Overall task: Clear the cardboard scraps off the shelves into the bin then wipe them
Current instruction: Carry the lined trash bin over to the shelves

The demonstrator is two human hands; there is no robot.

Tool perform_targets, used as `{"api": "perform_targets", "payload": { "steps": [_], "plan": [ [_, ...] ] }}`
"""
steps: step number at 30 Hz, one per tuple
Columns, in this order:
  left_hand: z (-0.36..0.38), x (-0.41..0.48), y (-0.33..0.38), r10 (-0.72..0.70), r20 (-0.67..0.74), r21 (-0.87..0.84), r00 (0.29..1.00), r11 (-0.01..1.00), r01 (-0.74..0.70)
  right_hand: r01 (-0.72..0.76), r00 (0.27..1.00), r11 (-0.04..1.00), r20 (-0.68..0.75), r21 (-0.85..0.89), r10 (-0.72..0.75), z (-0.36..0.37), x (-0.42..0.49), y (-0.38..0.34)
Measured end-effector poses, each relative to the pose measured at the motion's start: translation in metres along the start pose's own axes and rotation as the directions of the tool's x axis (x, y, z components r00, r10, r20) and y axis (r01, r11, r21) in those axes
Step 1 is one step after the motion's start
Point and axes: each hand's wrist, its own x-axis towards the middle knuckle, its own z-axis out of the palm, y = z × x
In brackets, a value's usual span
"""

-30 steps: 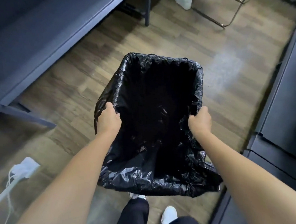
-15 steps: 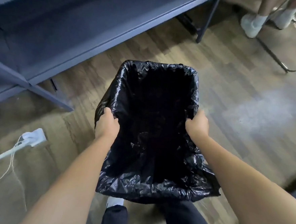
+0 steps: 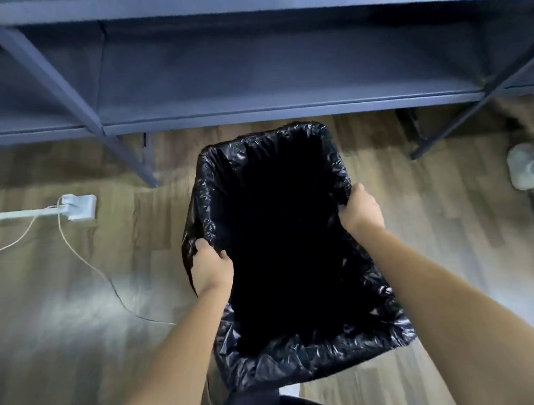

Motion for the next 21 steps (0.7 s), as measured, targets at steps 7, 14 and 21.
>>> {"api": "perform_targets", "payload": {
  "steps": [7,14,21],
  "plan": [
    [0.029,0.007,0.04,-0.189,-0.083,-0.156,0.978,0.972,0.175,0.16,0.986,0.979,0.061,-0.125,-0.154,-0.017,0.075,-0.028],
    [0.082,0.011,0.086,-0.378,-0.163,-0.379,0.911,0.877,0.296,0.351,0.932,0.91,0.171,-0.221,-0.318,-0.035,0.153,-0.042],
    [0.138,-0.008,0.148,-0.639,-0.16,-0.674,0.752,0.627,0.39,0.501,0.86,0.799,0.292,-0.332,-0.418,-0.065,0.209,-0.047]
  ]
}}
